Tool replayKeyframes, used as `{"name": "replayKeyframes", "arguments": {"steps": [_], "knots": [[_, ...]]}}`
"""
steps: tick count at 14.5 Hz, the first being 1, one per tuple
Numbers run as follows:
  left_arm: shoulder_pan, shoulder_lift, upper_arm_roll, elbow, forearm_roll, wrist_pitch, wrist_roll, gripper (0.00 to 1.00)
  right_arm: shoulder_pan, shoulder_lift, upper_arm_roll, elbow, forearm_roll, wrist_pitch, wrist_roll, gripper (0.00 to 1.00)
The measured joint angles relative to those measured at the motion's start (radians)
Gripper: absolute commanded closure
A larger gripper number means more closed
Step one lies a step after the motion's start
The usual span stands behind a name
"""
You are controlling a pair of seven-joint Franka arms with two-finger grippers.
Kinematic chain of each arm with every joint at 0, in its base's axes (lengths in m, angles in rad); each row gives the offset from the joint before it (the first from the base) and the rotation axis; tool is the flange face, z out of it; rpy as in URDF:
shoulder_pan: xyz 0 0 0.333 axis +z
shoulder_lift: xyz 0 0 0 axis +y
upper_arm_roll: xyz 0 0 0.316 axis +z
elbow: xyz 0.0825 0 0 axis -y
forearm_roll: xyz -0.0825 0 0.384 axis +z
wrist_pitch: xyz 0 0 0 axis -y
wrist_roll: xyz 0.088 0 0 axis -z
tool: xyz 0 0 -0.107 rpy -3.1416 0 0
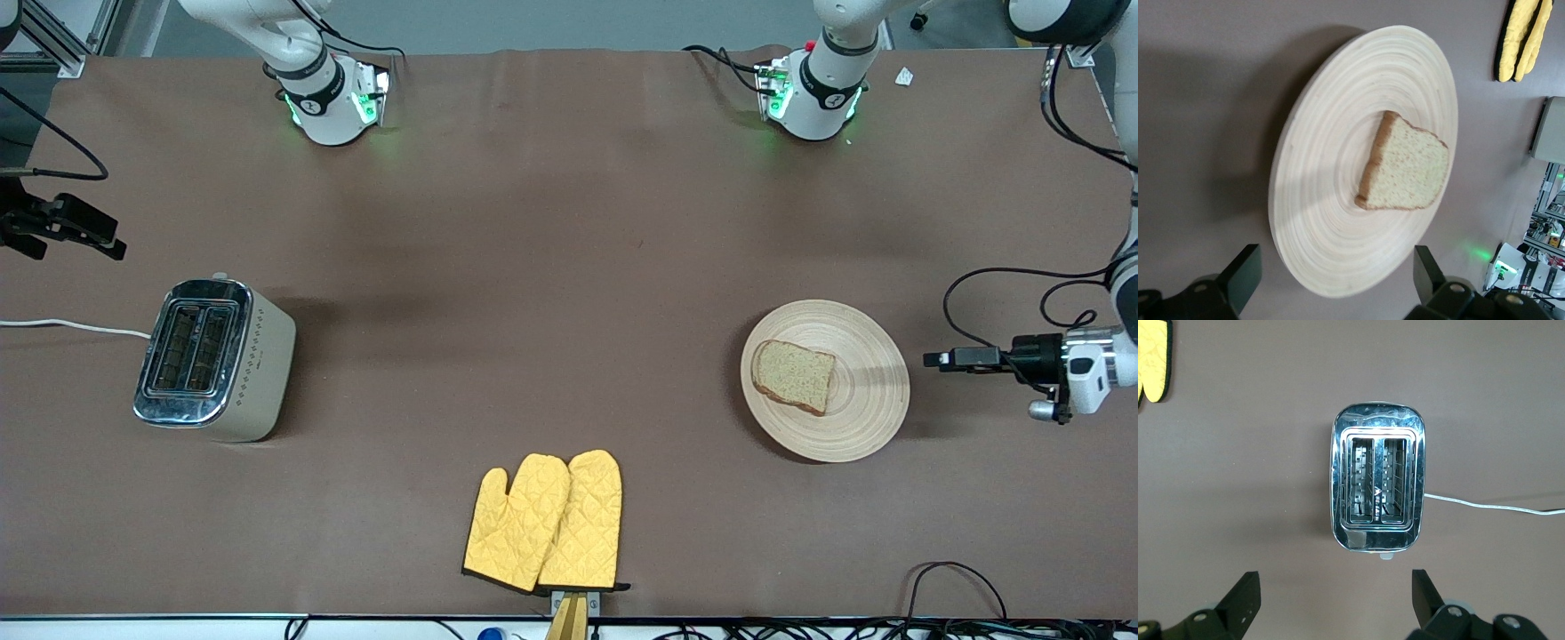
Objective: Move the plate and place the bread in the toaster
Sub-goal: 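Grip the rim of the wooden plate with the left gripper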
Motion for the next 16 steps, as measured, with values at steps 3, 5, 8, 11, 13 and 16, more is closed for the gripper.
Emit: {"name": "replayKeyframes", "arguments": {"steps": [3, 5, 8, 11, 13, 16], "knots": [[0.0, 0.059, 0.0, 0.007, -0.026, 0.024, 0.05, 0.0, -0.001, 0.0, 0.0, 0.0, 0.0, 0.0, 0.0, 0.0], [0.0, 0.087, -0.001, 0.009, -0.039, 0.034, 0.079, 0.0, -0.002, 0.0, -0.001, 0.0, 0.0, 0.0, 0.0, 0.0], [0.0, 0.117, -0.003, 0.01, -0.059, 0.057, 0.122, 0.2, -0.002, 0.0, -0.001, 0.0, 0.0, 0.0, 0.0, 0.0], [0.0, 0.124, -0.005, 0.012, -0.06, 0.058, 0.14, 0.8, -0.002, 0.0, -0.001, 0.0, 0.001, 0.0, 0.0, 0.0], [0.0, 0.124, -0.007, 0.015, -0.061, 0.058, 0.144, 1.0, -0.002, 0.0, -0.001, 0.0, 0.001, 0.0, 0.0, 0.0], [0.0, 0.124, -0.008, 0.017, -0.064, 0.058, 0.146, 1.0, -0.002, 0.0, -0.001, 0.0, 0.001, 0.0, 0.0, 0.0]]}}
